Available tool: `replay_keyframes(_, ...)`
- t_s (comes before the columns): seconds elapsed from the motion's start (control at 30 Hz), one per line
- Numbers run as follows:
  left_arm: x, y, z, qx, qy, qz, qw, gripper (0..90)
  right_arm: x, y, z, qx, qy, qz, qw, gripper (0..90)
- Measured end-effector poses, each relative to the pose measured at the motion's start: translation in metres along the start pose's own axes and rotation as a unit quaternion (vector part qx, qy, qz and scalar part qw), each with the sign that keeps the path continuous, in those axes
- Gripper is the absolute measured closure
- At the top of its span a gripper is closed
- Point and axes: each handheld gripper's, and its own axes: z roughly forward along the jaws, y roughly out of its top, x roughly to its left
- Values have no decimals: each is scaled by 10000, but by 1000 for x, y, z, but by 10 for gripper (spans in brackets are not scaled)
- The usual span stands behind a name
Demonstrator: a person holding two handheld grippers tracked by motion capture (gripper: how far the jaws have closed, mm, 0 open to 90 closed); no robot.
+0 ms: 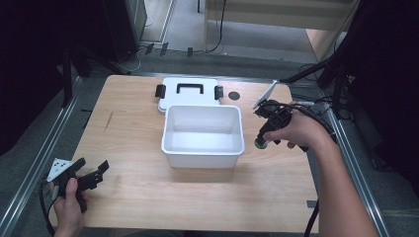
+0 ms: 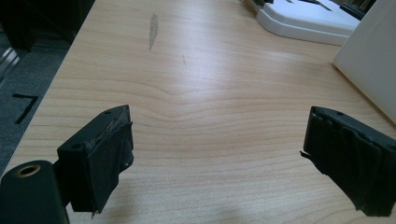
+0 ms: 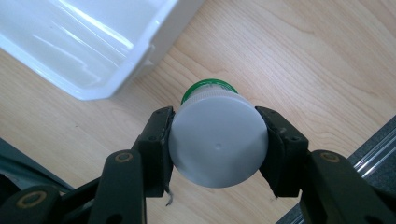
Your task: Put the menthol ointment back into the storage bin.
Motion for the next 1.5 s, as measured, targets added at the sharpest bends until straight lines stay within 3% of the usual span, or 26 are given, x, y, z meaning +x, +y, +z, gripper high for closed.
replay_keyframes(0.43,0,0,0,5,-9,-1,10000,87,16,23,-28,-102,-119,-139,9998,513)
replay_keyframes(0.6,0,0,0,9,-13,-5,10000,87,29,37,-33,-111,-125,-289,9994,513)
replay_keyframes(1.1,0,0,0,27,-11,-8,10000,87,54,62,-22,-94,-57,-626,9980,514)
replay_keyframes(1.23,1,0,0,29,-12,-11,10000,87,56,66,-16,-140,-67,-856,9962,513)
replay_keyframes(1.27,1,0,0,31,-11,-15,10000,87,57,68,-12,-179,-45,-1046,9943,513)
replay_keyframes(1.3,1,0,0,31,-11,-15,10000,87,57,68,-12,-179,-45,-1046,9943,513)
replay_keyframes(1.5,1,0,1,32,-5,-16,10000,87,58,70,5,-157,31,-1560,9876,514)
